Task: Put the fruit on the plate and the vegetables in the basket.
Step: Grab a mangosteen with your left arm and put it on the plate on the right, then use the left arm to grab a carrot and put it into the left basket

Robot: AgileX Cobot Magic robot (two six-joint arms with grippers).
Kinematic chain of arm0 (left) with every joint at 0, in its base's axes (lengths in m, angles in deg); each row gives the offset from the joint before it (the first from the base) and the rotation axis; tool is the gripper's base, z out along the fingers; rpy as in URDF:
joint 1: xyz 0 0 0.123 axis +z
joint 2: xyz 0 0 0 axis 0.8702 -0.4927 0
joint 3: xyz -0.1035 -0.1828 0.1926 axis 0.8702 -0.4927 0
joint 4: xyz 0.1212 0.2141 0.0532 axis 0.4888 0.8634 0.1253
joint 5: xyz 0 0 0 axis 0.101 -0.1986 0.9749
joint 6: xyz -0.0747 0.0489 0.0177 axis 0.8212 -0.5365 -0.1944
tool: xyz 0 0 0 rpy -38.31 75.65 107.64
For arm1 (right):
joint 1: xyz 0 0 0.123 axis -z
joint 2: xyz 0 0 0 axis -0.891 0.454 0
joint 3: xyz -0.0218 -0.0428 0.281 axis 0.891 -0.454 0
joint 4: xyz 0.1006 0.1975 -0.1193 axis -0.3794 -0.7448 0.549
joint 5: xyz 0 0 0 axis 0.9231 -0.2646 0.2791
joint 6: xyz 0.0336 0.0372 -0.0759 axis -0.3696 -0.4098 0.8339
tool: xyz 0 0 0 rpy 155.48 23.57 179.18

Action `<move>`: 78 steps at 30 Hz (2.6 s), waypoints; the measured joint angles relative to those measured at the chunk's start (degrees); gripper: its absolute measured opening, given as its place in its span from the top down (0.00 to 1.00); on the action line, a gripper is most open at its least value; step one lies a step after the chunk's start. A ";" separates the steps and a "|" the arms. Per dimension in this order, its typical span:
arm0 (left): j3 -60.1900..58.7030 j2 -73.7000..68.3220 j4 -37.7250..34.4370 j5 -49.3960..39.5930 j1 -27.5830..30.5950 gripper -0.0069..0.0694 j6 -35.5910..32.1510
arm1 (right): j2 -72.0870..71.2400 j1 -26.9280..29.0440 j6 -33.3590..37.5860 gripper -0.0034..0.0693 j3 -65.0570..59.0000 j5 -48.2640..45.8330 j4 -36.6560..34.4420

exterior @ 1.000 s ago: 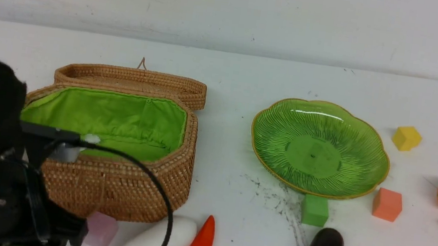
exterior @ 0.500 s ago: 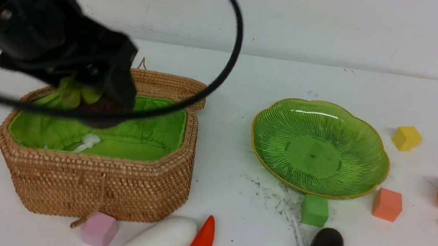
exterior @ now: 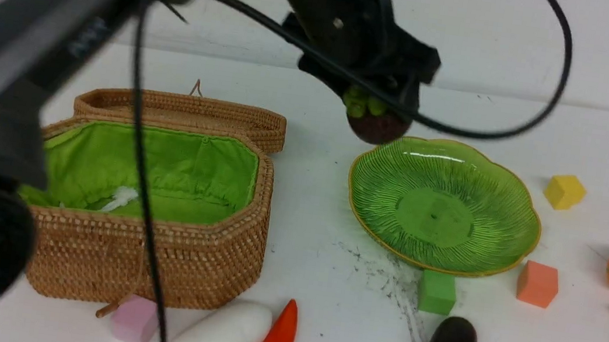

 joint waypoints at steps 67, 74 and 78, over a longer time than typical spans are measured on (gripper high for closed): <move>-53.32 39.99 10.74 3.81 -4.23 0.14 7.67 | 0.00 0.00 0.00 0.62 0.00 0.00 0.00; -66.80 35.31 7.03 11.19 -4.23 0.14 8.06 | 0.00 0.00 0.00 0.62 0.00 0.00 0.00; -67.34 31.27 4.56 13.38 -4.23 0.14 7.23 | 0.00 0.00 0.00 0.62 0.00 0.00 0.00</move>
